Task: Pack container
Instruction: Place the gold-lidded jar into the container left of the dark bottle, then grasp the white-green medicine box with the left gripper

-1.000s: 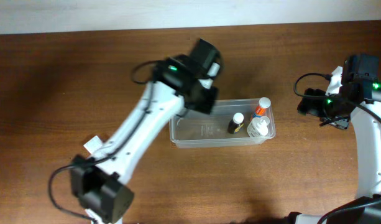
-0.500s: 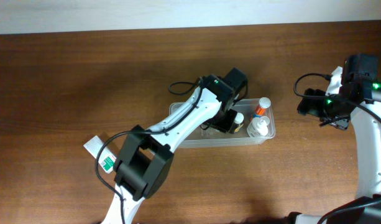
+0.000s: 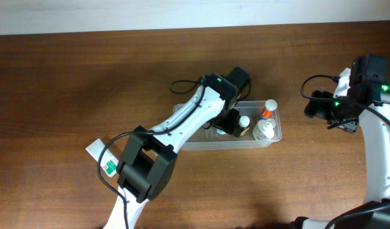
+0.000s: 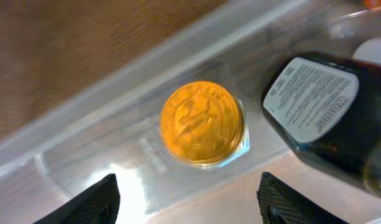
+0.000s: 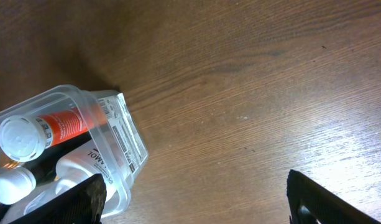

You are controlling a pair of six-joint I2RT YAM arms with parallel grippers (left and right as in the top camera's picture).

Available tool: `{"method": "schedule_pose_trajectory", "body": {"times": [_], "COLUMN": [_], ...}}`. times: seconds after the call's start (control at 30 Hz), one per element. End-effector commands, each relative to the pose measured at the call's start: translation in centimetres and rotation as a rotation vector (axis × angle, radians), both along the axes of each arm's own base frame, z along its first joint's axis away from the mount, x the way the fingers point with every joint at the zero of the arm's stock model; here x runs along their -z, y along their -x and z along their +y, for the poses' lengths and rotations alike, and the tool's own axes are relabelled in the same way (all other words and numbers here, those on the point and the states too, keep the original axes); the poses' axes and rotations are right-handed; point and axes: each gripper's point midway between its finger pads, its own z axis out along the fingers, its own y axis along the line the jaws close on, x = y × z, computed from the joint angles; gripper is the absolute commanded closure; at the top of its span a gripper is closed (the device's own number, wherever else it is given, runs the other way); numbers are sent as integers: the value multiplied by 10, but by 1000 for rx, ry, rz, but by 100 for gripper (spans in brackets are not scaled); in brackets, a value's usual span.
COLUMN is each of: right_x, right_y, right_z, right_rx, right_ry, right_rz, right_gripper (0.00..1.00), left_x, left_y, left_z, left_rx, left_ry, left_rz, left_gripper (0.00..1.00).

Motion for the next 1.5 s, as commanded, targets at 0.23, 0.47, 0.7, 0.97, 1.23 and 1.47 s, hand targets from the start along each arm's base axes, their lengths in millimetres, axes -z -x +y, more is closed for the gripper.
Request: {"method": "schedule_pose_trajectory", "body": {"times": [0.23,0.47,0.7,0.97,1.23,1.47], "right_x": [-2,-2,-2,-3,-3,-2], "right_y": [-2,-2,-3,-3,-4,-3], "right_z": [-1,-1,-1,-1,-1,-1], "right_rx": [1,1,1,1,-6,-6], "right_ry": [-2,-2,-1,-1,2,1], "right_rz": [-10,-10,-14,-16,-17,-15], "right_gripper": [15,14,14,14,14,14], "left_x": [-174,-230,-222,-190,-127,-57], "left_y": [-39,-35,-24,-9,19,39], "left_z": [43,152,262,335,358,345], "left_rx": [-94,-368,-694,-902,-1034,-1017], "left_ry": [132,111,9,-70,-127,-104], "left_rz": [-368,-414,-306,-178,-7,132], "left_gripper": [22,1,1,1,1,1]}}
